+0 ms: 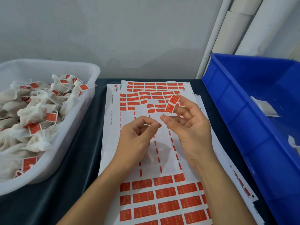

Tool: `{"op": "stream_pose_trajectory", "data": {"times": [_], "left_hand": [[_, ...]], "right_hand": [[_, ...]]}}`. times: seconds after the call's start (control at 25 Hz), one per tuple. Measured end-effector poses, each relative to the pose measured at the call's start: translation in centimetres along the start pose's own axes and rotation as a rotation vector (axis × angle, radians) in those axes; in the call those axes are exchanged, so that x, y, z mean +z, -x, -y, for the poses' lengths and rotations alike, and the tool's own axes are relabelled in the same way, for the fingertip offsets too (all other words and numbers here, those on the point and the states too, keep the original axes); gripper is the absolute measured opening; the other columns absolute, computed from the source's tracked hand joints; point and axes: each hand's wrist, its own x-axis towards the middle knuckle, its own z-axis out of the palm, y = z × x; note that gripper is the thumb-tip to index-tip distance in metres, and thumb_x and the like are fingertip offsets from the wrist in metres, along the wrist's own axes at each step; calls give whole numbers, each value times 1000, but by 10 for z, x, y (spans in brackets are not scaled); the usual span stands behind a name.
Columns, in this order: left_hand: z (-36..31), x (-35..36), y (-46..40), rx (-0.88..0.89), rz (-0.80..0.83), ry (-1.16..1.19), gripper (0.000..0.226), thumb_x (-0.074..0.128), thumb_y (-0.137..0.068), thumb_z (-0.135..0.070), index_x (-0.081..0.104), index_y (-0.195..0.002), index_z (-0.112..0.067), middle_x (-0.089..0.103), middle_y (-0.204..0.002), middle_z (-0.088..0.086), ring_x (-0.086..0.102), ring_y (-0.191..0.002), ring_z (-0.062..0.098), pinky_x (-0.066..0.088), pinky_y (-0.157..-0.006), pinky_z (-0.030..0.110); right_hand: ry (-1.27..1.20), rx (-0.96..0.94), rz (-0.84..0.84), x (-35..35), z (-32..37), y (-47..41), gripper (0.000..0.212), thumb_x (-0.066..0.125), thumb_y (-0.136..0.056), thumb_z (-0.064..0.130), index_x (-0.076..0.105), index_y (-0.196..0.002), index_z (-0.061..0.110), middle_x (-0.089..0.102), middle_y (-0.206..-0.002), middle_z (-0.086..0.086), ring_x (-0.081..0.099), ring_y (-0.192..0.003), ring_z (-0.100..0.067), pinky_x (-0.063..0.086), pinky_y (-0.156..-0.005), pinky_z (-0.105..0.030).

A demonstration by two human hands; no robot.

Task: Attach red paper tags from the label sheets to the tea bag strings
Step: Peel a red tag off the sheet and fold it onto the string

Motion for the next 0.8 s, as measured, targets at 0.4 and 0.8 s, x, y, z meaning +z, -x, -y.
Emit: {"op": "stream_pose_trajectory", "data": {"times": [0.4, 0.8], "left_hand": [[1, -1, -1, -50, 80, -49, 19, 63, -102, -34, 77, -89, -32, 68, -67, -10, 63, -57, 7, 57, -62, 20], [2, -2, -3, -109, 24, 8, 18, 65, -100, -36, 78, -88, -35, 66, -65, -10, 59, -54, 7, 55, -62, 19]], "right_hand": [[4, -7, -26, -5, -4, -2, 49, 83, -86, 26, 63, -130, 39, 75, -116, 17, 71, -110, -5, 59, -81, -18], [-72, 38, -46, -8, 10, 6, 17, 73, -89, 38, 76, -101, 26, 76, -91, 2, 69, -70, -16, 60, -66, -28]]}}
